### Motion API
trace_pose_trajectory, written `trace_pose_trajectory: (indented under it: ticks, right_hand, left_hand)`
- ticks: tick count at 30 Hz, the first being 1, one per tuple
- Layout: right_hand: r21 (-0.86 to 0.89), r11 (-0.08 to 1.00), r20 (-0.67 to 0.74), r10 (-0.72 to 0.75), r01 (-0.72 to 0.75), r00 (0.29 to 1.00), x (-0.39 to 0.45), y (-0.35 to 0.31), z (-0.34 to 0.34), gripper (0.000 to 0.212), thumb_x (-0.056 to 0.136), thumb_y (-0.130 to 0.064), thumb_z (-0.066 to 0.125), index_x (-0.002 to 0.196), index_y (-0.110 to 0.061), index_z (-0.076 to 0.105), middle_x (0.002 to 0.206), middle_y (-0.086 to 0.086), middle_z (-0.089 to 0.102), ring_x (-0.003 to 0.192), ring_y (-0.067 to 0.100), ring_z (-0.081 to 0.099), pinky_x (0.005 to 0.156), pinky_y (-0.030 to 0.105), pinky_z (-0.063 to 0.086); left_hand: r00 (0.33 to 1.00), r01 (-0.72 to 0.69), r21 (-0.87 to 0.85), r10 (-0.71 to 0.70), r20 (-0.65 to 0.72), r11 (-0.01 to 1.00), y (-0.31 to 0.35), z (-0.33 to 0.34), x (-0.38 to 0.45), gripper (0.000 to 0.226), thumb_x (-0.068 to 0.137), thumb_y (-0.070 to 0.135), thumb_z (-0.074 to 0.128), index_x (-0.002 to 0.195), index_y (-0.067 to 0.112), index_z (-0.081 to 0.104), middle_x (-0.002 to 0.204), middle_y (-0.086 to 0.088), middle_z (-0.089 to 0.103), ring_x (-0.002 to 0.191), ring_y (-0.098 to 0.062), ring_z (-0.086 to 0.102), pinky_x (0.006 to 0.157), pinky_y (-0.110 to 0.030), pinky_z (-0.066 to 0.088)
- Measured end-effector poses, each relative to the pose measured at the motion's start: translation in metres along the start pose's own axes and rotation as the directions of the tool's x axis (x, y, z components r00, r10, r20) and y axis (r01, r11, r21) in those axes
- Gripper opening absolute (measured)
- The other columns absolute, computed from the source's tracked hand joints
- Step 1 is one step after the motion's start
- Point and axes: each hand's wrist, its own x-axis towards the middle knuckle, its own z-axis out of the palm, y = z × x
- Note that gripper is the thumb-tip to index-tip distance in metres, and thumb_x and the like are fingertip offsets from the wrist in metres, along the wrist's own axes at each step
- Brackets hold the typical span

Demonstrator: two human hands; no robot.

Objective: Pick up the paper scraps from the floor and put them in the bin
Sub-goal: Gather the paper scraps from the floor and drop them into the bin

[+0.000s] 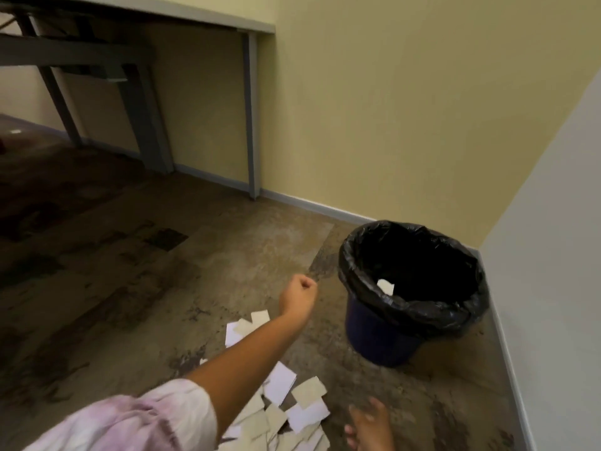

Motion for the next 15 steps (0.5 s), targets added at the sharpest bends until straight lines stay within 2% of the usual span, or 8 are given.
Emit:
trace_pose_trajectory:
  ticks: [3,5,7,8,9,11,13,15]
  right_hand:
    - [-0.188,0.979,0.140,0.104,-0.077,0.985,-0.003,0.021,0.004,0.052,0.088,-0.007,0.061,0.134,-0.007,0.038,0.080,0.011,0.057,0.059,0.021,0.051,0.052,0.027,0.041]
    - [-0.321,0.946,0.231,0.117,-0.038,0.966,-0.005,0.032,0.013,0.045,0.087,-0.010,0.061,0.128,0.000,0.044,0.077,0.007,0.055,0.063,0.019,0.051,0.055,0.026,0.041]
    - [-0.442,0.897,0.297,0.160,-0.013,0.941,-0.010,0.042,0.022,0.036,0.088,-0.011,0.062,0.121,-0.005,0.050,0.101,0.009,0.060,0.078,0.018,0.054,0.064,0.026,0.046]
    - [-0.478,0.878,0.314,0.169,0.002,0.934,-0.012,0.047,0.026,0.030,0.087,-0.012,0.063,0.116,-0.008,0.053,0.116,0.012,0.060,0.087,0.019,0.055,0.072,0.027,0.048]
    - [-0.519,0.854,0.334,0.160,0.039,0.929,-0.012,0.052,0.029,0.030,0.087,-0.012,0.064,0.115,-0.011,0.053,0.128,0.013,0.056,0.098,0.020,0.056,0.082,0.027,0.047]
    - [-0.592,0.797,0.364,0.132,0.120,0.922,-0.012,0.062,0.033,0.055,0.085,-0.017,0.067,0.134,-0.011,0.042,0.142,0.010,0.047,0.123,0.023,0.050,0.093,0.025,0.042]
    - [-0.637,0.751,0.362,0.096,0.171,0.927,-0.016,0.070,0.037,0.073,0.083,-0.021,0.069,0.144,-0.012,0.030,0.147,0.006,0.040,0.133,0.023,0.042,0.098,0.024,0.039]
    - [-0.669,0.715,0.357,0.070,0.203,0.932,-0.017,0.077,0.042,0.079,0.083,-0.023,0.070,0.147,-0.014,0.024,0.150,0.007,0.035,0.135,0.024,0.038,0.102,0.027,0.037]
  left_hand:
    - [0.998,0.059,0.318,-0.050,-0.035,0.946,-0.072,-0.047,-0.009,0.029,0.095,0.016,0.042,0.066,0.019,0.042,0.078,-0.013,0.058,0.083,-0.027,0.057,0.071,-0.031,0.041]
    - [0.988,0.137,0.491,-0.155,-0.006,0.860,-0.126,-0.075,-0.020,0.030,0.092,0.016,0.047,0.063,0.022,0.040,0.089,-0.017,0.062,0.098,-0.031,0.060,0.079,-0.032,0.045]
    - [0.958,0.196,0.632,-0.283,0.038,0.750,-0.168,-0.100,-0.036,0.009,0.089,0.021,0.056,0.082,0.020,0.052,0.114,-0.013,0.061,0.111,-0.027,0.057,0.088,-0.028,0.045]
    - [0.938,0.231,0.676,-0.344,0.035,0.700,-0.189,-0.111,-0.043,0.013,0.089,0.026,0.057,0.098,0.017,0.054,0.126,-0.012,0.056,0.117,-0.024,0.054,0.092,-0.027,0.044]
    - [0.920,0.253,0.719,-0.391,0.028,0.647,-0.208,-0.119,-0.049,0.034,0.090,0.029,0.057,0.118,0.012,0.050,0.136,-0.012,0.049,0.124,-0.022,0.049,0.098,-0.026,0.041]
    - [0.885,0.331,0.707,-0.465,-0.003,0.625,-0.236,-0.130,-0.059,0.067,0.090,0.029,0.056,0.145,0.006,0.025,0.149,-0.012,0.035,0.134,-0.023,0.040,0.107,-0.026,0.036]
    - [0.839,0.419,0.676,-0.544,-0.032,0.606,-0.254,-0.133,-0.067,0.082,0.087,0.027,0.061,0.149,0.006,0.012,0.151,-0.014,0.029,0.137,-0.026,0.036,0.110,-0.030,0.036]
    - [0.796,0.515,0.600,-0.602,-0.068,0.612,-0.264,-0.129,-0.071,0.087,0.084,0.024,0.066,0.149,0.006,0.010,0.151,-0.016,0.029,0.137,-0.029,0.035,0.109,-0.035,0.037]
